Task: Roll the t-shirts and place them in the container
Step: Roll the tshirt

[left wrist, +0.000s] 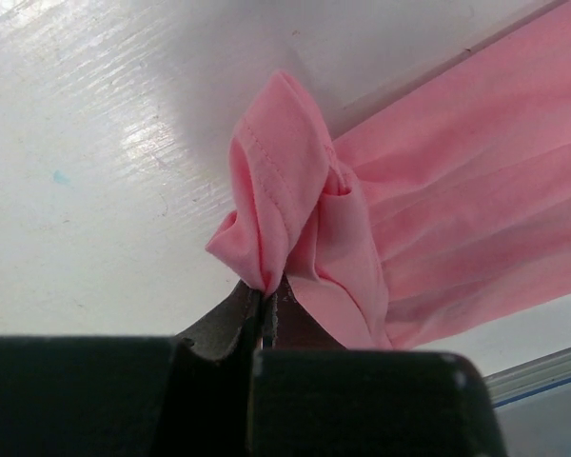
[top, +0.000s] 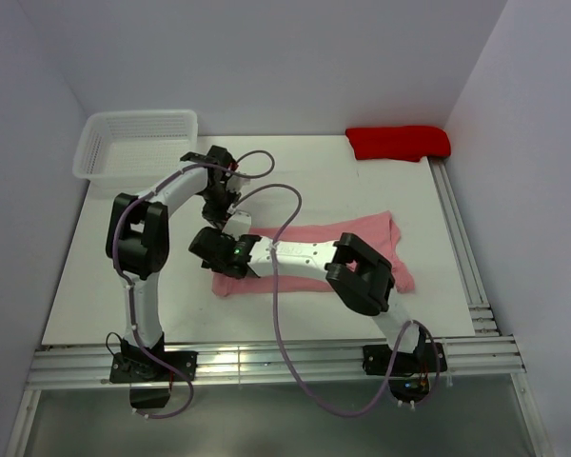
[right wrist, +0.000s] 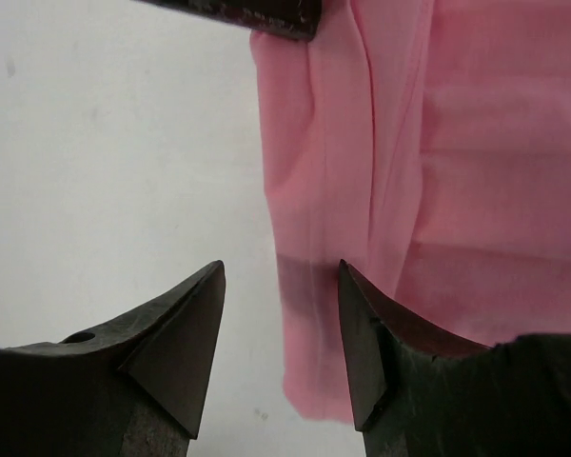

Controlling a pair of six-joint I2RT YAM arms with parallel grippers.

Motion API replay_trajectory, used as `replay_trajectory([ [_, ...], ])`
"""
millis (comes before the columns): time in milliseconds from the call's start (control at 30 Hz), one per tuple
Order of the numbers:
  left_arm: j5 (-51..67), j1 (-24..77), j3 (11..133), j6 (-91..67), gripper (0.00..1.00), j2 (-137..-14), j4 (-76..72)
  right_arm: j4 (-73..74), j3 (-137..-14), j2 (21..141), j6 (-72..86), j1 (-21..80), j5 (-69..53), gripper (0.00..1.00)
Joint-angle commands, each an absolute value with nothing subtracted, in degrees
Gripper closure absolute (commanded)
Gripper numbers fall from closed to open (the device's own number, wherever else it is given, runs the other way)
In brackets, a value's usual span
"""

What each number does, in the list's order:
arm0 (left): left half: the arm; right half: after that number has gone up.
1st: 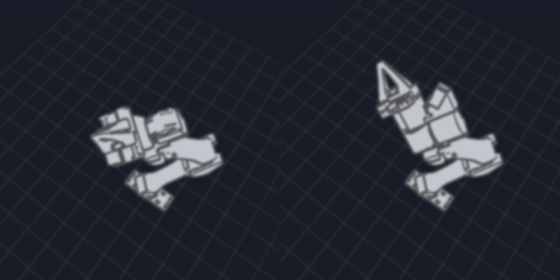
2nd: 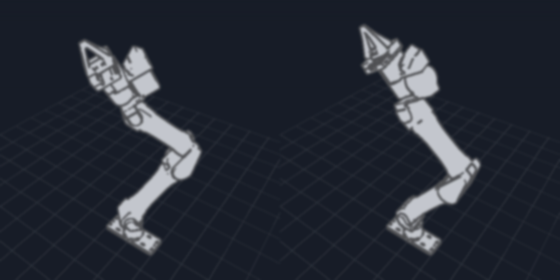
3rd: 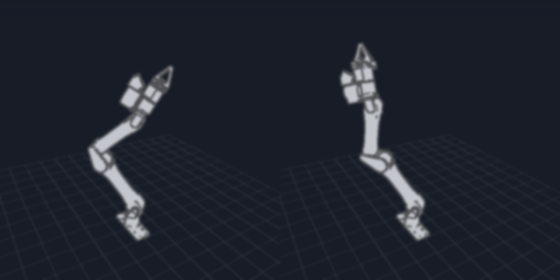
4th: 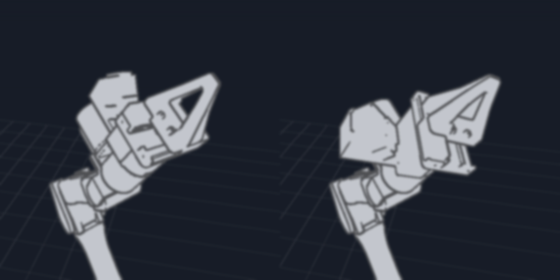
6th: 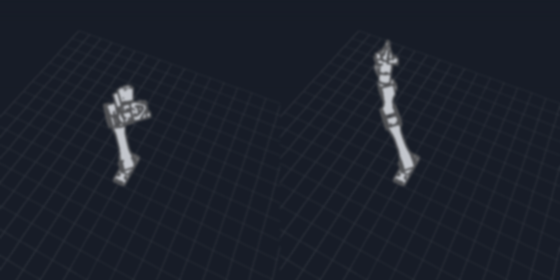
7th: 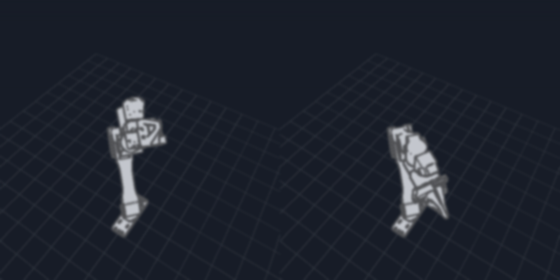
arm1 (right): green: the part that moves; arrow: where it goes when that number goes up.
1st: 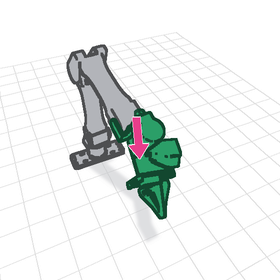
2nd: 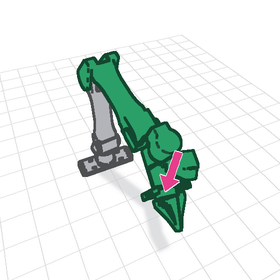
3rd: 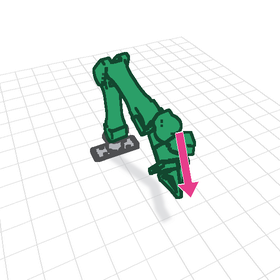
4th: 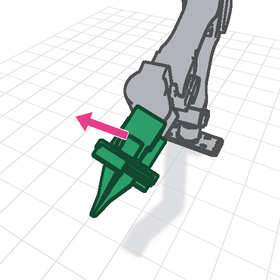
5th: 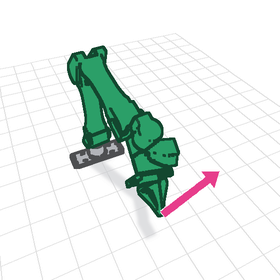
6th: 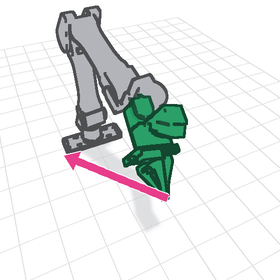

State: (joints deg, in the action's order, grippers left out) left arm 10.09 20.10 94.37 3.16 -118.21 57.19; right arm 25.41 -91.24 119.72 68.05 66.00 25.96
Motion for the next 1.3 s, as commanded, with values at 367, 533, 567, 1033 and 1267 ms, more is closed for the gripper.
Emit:
replay_trajectory([
  [367,8.35,21.01,97.65,2.02,1.0,-119.53,59.15,44.73,-109.86,131.31,65.83,65.21,37.09,0.42],
  [533,8.26,21.09,97.91,2.02,1.0,-120.14,59.41,43.51,-109.07,131.39,64.6,65.22,37.35,0.41],
  [567,8.26,21.09,98.0,2.02,1.0,-120.15,59.5,43.85,-109.86,131.83,64.51,65.3,37.27,0.41],
  [1033,7.56,21.09,98.44,2.2,1.0,-120.67,59.85,49.56,-113.91,132.37,65.13,66.18,40.43,0.41],
  [1267,7.47,21.09,98.7,2.02,1.0,-120.85,60.12,48.95,-115.57,131.83,63.81,67.15,41.75,0.41],
])
